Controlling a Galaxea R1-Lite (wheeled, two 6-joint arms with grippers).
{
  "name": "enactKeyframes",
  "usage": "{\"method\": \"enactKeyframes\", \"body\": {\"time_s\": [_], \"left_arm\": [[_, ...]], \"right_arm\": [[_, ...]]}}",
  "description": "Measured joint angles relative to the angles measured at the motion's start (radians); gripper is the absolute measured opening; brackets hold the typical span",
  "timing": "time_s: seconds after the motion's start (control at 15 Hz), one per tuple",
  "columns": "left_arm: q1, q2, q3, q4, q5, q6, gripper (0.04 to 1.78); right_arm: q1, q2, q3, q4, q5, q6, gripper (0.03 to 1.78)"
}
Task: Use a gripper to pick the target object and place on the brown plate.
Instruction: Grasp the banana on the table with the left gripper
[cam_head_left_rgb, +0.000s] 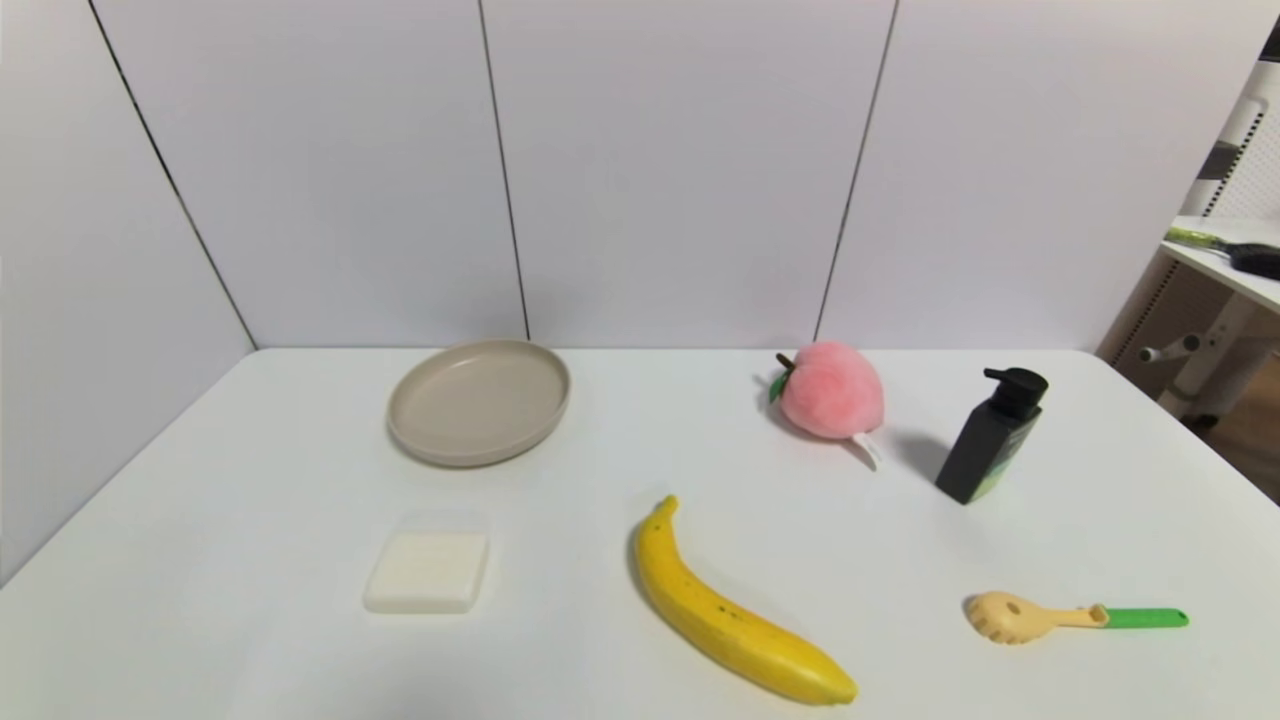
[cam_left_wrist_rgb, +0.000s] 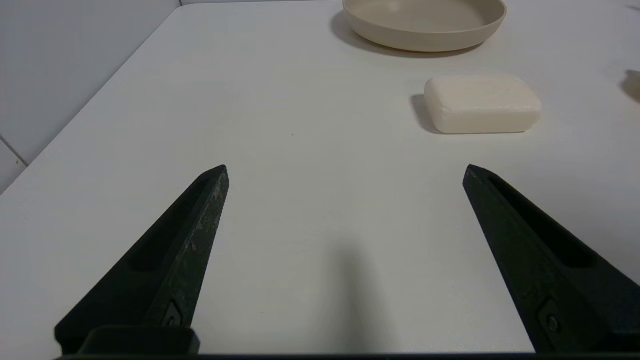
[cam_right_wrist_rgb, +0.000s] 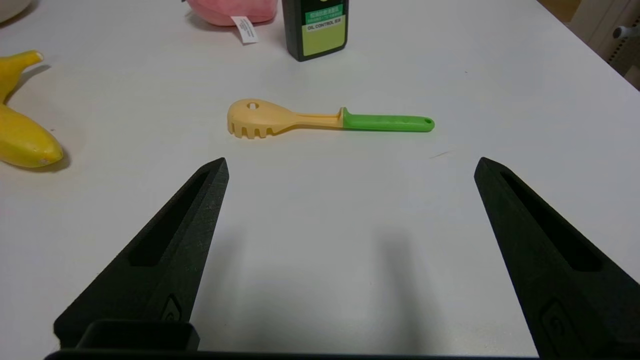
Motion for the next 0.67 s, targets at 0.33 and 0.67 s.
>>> {"method": "enactKeyframes", "body": {"time_s": [0.33,0.67], "left_arm": [[0.0,0.0,0.0,0.0,0.0,0.0,1.69],[0.0,0.0,0.0,0.0,0.0,-0.003,1.69]], "right_arm": [[0.0,0.0,-0.001,0.0,0.0,0.001,1.7],[0.0,0.0,-0.001,0.0,0.0,0.0,1.7]]}}
